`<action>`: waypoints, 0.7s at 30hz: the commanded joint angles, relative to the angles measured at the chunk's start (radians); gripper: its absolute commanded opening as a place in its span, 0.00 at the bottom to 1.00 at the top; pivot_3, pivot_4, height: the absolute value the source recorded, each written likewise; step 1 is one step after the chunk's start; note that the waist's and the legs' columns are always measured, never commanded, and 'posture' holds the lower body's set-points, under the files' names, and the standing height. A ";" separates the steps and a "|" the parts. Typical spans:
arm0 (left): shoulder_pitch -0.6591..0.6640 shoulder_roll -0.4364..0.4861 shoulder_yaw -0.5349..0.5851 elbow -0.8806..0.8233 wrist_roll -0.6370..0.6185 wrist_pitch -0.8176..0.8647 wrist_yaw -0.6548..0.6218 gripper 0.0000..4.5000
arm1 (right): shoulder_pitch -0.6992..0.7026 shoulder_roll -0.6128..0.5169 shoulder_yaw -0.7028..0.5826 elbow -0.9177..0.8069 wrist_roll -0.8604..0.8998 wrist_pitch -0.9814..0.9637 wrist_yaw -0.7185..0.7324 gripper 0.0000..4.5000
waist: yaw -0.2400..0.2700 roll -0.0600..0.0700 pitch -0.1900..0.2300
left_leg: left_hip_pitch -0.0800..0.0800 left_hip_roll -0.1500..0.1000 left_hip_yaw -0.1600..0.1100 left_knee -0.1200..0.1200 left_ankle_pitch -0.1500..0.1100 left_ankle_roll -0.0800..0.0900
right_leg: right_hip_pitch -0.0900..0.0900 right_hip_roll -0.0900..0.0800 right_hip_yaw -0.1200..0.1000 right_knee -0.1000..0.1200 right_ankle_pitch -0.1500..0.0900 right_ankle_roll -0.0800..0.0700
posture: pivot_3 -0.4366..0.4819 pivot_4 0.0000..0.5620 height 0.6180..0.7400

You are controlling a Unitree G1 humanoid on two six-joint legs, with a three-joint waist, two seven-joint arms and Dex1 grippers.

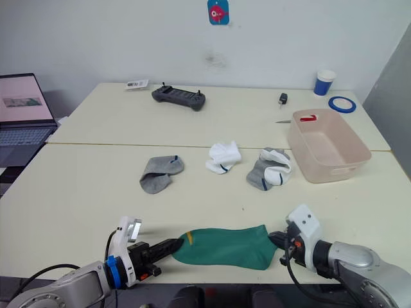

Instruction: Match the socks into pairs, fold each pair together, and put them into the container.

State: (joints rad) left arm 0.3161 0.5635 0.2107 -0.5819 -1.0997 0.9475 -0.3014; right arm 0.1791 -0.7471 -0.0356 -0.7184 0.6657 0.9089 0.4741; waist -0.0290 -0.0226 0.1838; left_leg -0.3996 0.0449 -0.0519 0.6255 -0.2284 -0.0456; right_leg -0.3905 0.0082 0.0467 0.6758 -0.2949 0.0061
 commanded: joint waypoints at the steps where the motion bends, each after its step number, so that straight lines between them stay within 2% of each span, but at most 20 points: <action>1: 0.005 -0.006 -0.017 -0.004 0.057 -0.052 -0.036 0.00 | 0.002 -0.001 -0.001 -0.009 -0.035 -0.052 0.020 0.01 | 0.000 0.000 0.000 | 0.000 0.000 0.000 0.000 0.000 0.000 | 0.000 0.000 0.000 0.000 0.000 0.000 | 0.48 0.27 1.00; 10: 0.024 0.006 -0.066 -0.023 0.174 -0.122 -0.119 0.00 | 0.025 -0.005 0.000 -0.008 -0.082 -0.081 0.040 0.01 | 0.000 0.000 0.000 | 0.000 0.000 0.000 0.000 0.000 0.000 | 0.000 0.000 0.000 0.000 0.000 0.000 | 0.48 0.27 1.00; 12: 0.031 0.012 -0.072 -0.030 0.203 -0.154 -0.155 0.00 | 0.034 -0.008 -0.004 -0.012 -0.091 -0.096 0.052 0.10 | 0.000 0.000 0.000 | 0.000 0.000 0.000 0.000 0.000 0.000 | 0.000 0.000 0.000 0.000 0.000 0.000 | 0.48 0.27 1.00; 14: 0.035 0.017 -0.074 -0.034 0.261 -0.204 -0.173 0.09 | 0.044 -0.009 -0.014 -0.013 -0.101 -0.114 0.064 0.21 | 0.000 0.000 0.000 | 0.000 0.000 0.000 0.000 0.000 0.000 | 0.000 0.000 0.000 0.000 0.000 0.000 | 0.48 0.27 1.00; 18: 0.039 0.007 -0.060 -0.033 0.299 -0.248 -0.188 0.35 | 0.056 -0.002 -0.041 -0.007 -0.102 -0.136 0.076 0.53 | 0.000 -0.001 0.000 | 0.000 0.000 0.000 0.000 0.000 -0.001 | 0.000 0.000 0.000 0.000 0.000 0.000 | 0.48 0.27 1.00; 21: 0.053 0.006 -0.035 -0.052 0.276 -0.237 -0.182 0.56 | 0.062 0.003 -0.071 -0.017 -0.079 -0.146 0.096 0.77 | 0.000 -0.001 0.000 | 0.000 0.000 0.000 0.000 0.000 -0.001 | 0.000 0.000 0.000 0.000 0.000 0.000 | 0.48 0.27 1.00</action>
State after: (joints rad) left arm 0.3600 0.5664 0.1478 -0.5886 -0.8111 0.7183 -0.4742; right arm 0.2354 -0.7441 -0.0707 -0.7111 0.5717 0.7850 0.5511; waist -0.0290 -0.0233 0.1843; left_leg -0.3998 0.0454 -0.0521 0.6254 -0.2289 -0.0462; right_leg -0.3906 0.0081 0.0465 0.6755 -0.2952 0.0061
